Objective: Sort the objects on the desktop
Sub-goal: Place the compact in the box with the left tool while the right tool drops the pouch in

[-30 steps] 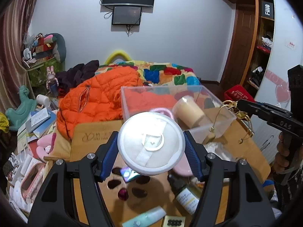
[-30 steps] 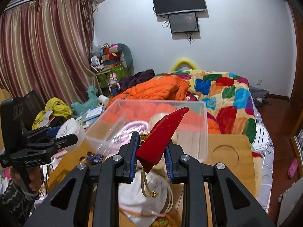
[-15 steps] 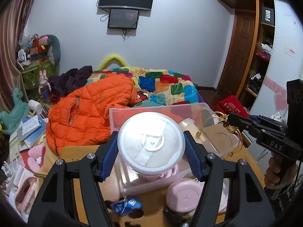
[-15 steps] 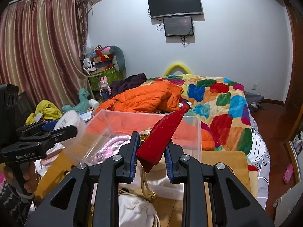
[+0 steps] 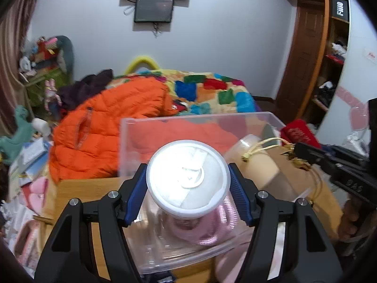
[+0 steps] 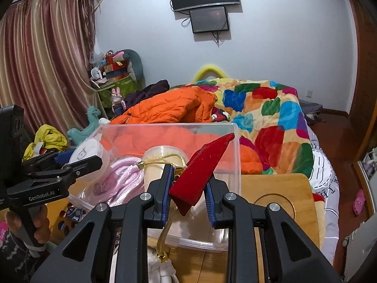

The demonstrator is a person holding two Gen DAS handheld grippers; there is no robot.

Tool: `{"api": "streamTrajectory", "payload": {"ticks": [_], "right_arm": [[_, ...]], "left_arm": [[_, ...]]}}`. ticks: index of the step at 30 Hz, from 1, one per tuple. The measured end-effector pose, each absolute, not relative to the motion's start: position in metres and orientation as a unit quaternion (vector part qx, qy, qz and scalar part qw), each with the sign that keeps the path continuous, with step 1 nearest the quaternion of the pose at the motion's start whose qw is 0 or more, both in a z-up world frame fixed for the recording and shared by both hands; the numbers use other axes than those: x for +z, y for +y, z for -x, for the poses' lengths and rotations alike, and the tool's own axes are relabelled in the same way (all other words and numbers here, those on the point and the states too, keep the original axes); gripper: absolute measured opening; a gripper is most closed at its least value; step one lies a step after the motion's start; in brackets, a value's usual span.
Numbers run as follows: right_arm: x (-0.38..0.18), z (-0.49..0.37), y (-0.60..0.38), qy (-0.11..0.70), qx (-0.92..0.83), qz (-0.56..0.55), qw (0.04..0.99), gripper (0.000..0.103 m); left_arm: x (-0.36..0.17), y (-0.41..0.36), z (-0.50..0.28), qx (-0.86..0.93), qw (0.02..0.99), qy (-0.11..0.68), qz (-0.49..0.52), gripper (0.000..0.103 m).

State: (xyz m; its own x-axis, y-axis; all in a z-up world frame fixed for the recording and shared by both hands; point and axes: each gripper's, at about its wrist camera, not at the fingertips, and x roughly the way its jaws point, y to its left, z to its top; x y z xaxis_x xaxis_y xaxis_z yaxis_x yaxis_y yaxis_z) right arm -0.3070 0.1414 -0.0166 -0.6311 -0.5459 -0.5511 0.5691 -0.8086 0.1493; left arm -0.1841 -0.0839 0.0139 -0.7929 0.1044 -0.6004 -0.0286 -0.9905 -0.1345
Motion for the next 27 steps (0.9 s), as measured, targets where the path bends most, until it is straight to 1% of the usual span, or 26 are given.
{"api": "streamTrajectory", "payload": {"ticks": [7, 10, 14, 21, 23, 27], "right_arm": [[-0.030, 0.315, 0.141, 0.011, -0.896, -0.315, 0.313, 0.023], [-0.030, 0.313, 0.141, 0.018, -0.897, -0.312, 0.314, 0.025], [-0.031, 0.307, 0.138, 0.033, -0.897, -0.314, 0.310, 0.026], [-0.030, 0.303, 0.139, 0.040, -0.897, -0.319, 0.304, 0.031], [-0.029, 0.301, 0.141, 0.038, -0.897, -0.320, 0.302, 0.034], [-0.028, 0.298, 0.146, 0.028, -0.894, -0.326, 0.305, 0.036]], "left_arm": [[0.013, -0.081, 0.190, 0.943, 0.045, -0.066, 0.322, 0.065], [0.011, -0.078, 0.191, 0.944, 0.042, -0.058, 0.323, 0.065], [0.010, -0.073, 0.190, 0.943, 0.046, -0.051, 0.327, 0.065], [0.018, -0.074, 0.186, 0.944, 0.048, -0.053, 0.321, 0.065], [0.021, -0.075, 0.183, 0.945, 0.047, -0.054, 0.319, 0.065], [0.026, -0.076, 0.176, 0.946, 0.042, -0.051, 0.317, 0.065]]}}
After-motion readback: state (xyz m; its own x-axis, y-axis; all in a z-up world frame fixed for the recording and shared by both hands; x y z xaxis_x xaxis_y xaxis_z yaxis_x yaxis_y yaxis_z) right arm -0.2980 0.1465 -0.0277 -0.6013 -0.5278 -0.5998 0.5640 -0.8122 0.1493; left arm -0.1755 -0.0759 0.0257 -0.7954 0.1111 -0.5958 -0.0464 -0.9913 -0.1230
